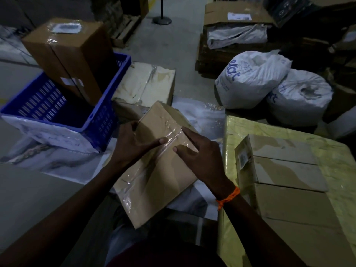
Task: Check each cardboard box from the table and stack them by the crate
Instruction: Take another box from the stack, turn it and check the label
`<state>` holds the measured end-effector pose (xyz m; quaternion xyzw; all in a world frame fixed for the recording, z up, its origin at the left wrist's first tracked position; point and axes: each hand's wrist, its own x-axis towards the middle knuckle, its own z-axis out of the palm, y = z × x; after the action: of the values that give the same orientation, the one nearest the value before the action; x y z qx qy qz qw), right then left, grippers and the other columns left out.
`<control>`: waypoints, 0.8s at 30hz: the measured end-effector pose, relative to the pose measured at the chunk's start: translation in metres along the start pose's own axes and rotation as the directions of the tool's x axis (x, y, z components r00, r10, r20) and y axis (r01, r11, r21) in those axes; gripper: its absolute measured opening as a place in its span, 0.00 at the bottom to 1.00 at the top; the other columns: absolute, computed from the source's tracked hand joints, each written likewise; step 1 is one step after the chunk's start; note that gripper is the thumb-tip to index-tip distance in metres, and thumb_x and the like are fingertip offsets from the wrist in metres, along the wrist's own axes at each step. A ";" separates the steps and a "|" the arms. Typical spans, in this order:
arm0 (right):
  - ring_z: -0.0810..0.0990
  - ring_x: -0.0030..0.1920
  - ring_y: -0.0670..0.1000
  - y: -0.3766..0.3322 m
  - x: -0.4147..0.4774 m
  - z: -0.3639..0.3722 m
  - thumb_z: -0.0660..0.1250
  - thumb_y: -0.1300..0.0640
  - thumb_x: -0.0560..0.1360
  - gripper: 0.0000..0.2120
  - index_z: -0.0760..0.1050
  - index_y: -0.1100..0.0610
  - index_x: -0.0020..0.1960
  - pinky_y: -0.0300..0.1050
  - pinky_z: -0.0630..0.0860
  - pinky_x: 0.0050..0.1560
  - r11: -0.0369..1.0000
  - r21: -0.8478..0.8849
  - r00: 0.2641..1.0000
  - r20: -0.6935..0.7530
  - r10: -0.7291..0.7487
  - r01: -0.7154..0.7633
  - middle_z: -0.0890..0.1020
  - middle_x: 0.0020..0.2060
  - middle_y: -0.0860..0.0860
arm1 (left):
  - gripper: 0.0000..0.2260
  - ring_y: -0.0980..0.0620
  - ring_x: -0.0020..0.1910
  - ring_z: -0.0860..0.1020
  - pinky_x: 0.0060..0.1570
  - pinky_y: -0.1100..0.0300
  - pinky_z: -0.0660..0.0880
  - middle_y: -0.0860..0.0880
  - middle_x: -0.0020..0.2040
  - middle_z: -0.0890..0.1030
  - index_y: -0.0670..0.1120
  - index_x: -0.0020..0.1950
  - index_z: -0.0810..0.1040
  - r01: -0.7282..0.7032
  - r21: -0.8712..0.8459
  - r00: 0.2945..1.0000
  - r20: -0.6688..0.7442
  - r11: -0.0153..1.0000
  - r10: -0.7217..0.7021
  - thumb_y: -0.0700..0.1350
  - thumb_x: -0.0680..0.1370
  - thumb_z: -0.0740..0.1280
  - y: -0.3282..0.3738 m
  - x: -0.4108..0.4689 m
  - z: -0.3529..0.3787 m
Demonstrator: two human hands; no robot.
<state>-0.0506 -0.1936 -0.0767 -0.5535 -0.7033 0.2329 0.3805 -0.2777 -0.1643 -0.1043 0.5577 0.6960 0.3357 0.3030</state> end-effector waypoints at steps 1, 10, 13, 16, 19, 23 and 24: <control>0.84 0.58 0.45 -0.001 0.000 -0.003 0.76 0.45 0.72 0.27 0.78 0.49 0.70 0.47 0.82 0.57 0.999 -0.024 0.999 -0.020 -0.038 0.037 0.85 0.61 0.47 | 0.61 0.49 0.64 0.71 0.60 0.54 0.74 0.47 0.69 0.68 0.48 0.74 0.66 0.001 -0.026 1.000 -0.023 1.000 -0.002 0.81 0.50 0.71 0.000 -0.004 0.002; 0.80 0.66 0.48 0.044 0.033 -0.037 0.72 0.49 0.78 0.16 0.84 0.53 0.63 0.49 0.77 0.66 0.771 -0.268 0.816 0.207 -0.540 0.579 0.84 0.62 0.49 | 0.43 0.62 0.61 0.75 0.59 0.55 0.79 0.53 0.62 0.74 0.52 0.65 0.67 0.030 -0.320 0.995 -0.077 0.947 -0.058 0.73 0.59 0.76 -0.009 -0.055 0.041; 0.78 0.69 0.49 0.065 0.031 -0.046 0.71 0.48 0.79 0.17 0.83 0.54 0.64 0.50 0.75 0.69 0.771 -0.279 0.820 0.229 -0.525 0.572 0.83 0.64 0.50 | 0.36 0.61 0.61 0.75 0.60 0.49 0.79 0.54 0.62 0.75 0.54 0.64 0.69 0.003 -0.332 0.998 -0.056 0.943 -0.023 0.69 0.65 0.77 -0.006 -0.067 0.055; 0.78 0.69 0.49 0.069 0.026 -0.050 0.71 0.46 0.79 0.17 0.83 0.55 0.63 0.48 0.73 0.71 0.779 -0.254 0.818 0.224 -0.530 0.574 0.83 0.64 0.51 | 0.34 0.59 0.60 0.76 0.60 0.48 0.78 0.53 0.61 0.75 0.54 0.63 0.70 -0.034 -0.300 0.994 -0.105 0.953 0.002 0.72 0.66 0.73 -0.004 -0.073 0.059; 0.81 0.66 0.47 0.062 0.020 -0.050 0.72 0.47 0.78 0.16 0.85 0.56 0.59 0.47 0.75 0.69 0.862 -0.161 0.876 0.135 -0.463 0.480 0.85 0.60 0.51 | 0.35 0.58 0.61 0.75 0.61 0.50 0.77 0.52 0.62 0.75 0.51 0.66 0.70 -0.064 -0.258 0.990 -0.139 0.964 0.029 0.72 0.68 0.71 -0.001 -0.080 0.054; 0.81 0.63 0.50 0.052 0.020 -0.043 0.69 0.49 0.79 0.15 0.84 0.56 0.60 0.53 0.78 0.63 0.904 -0.213 0.928 0.064 -0.366 0.371 0.84 0.62 0.53 | 0.35 0.50 0.71 0.69 0.67 0.50 0.73 0.46 0.73 0.68 0.46 0.76 0.65 -0.325 -0.068 0.933 -0.184 0.943 0.308 0.63 0.76 0.69 0.019 -0.065 0.038; 0.80 0.64 0.52 0.050 0.024 -0.041 0.69 0.48 0.79 0.17 0.83 0.56 0.62 0.53 0.77 0.65 0.912 -0.252 0.946 0.054 -0.321 0.324 0.82 0.65 0.53 | 0.33 0.48 0.73 0.68 0.68 0.47 0.73 0.46 0.75 0.66 0.46 0.77 0.65 -0.417 0.000 0.898 -0.156 0.909 0.412 0.60 0.78 0.69 0.026 -0.056 0.036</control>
<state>0.0100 -0.1609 -0.0827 -0.4732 -0.8114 0.0769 0.3343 -0.2237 -0.2102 -0.1019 0.6606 0.5768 0.4455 0.1799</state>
